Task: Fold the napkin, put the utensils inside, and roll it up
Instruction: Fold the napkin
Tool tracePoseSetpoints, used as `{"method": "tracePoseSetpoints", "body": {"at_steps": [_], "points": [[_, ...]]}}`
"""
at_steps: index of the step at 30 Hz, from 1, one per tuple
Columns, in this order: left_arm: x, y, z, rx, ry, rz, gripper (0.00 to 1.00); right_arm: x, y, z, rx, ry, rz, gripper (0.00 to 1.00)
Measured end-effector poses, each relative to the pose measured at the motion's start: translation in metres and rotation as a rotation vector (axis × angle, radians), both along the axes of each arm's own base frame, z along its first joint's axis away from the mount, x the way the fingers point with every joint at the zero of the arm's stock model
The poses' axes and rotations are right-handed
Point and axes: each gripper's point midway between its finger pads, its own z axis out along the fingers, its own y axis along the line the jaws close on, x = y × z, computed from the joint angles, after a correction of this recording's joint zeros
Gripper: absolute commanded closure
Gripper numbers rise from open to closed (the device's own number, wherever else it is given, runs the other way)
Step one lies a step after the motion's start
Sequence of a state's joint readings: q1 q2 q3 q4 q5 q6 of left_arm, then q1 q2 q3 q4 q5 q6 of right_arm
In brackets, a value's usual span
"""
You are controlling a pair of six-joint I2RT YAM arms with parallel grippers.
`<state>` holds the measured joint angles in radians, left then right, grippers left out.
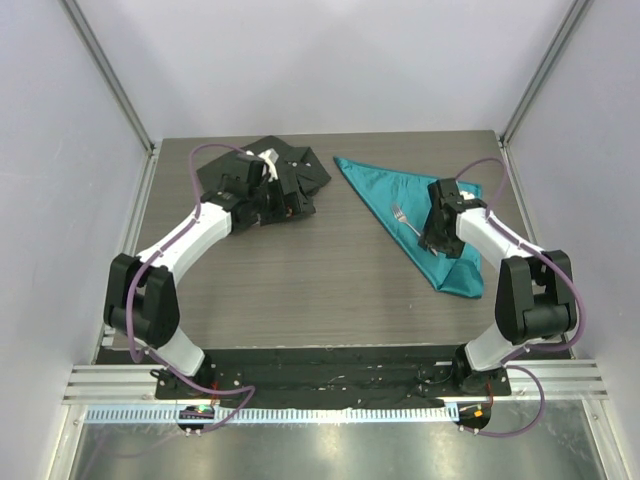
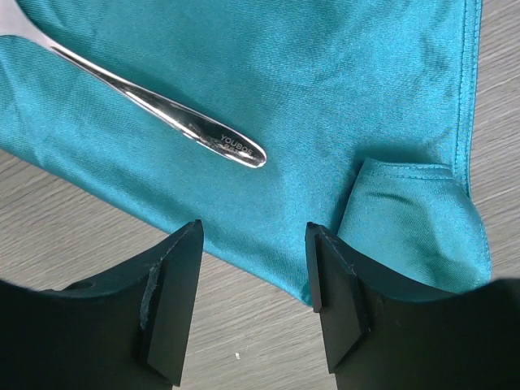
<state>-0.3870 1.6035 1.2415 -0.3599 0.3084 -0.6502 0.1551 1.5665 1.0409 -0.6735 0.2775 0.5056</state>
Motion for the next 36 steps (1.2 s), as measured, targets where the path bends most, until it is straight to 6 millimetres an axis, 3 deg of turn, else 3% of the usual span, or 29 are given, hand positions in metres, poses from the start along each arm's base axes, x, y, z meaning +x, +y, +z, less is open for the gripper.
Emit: {"method": "tracePoseSetpoints", "body": {"at_steps": [5,10,18,22,32,36], "points": [[0.002,-0.001,0.001,-0.005,-0.016,-0.002,0.07,-0.004,-0.007,-0.008,0.005,0.013,-0.024,0.4],[-0.003,0.0,-0.009,-0.001,0.006,-0.007,0.07,-0.029,-0.017,-0.028,-0.001,0.09,-0.057,0.4],[-0.012,0.0,-0.012,-0.005,0.034,-0.029,0.07,-0.041,-0.02,-0.035,-0.009,0.135,-0.072,0.39],[-0.022,0.003,-0.013,0.016,0.053,-0.053,0.07,-0.057,-0.024,-0.042,-0.023,0.182,-0.096,0.39],[-0.035,0.005,-0.011,0.026,0.074,-0.092,0.07,-0.1,-0.023,-0.034,0.013,0.219,-0.181,0.39],[-0.037,0.004,-0.011,0.02,0.079,-0.099,0.07,-0.102,-0.021,-0.021,0.032,0.189,-0.196,0.4]]}}
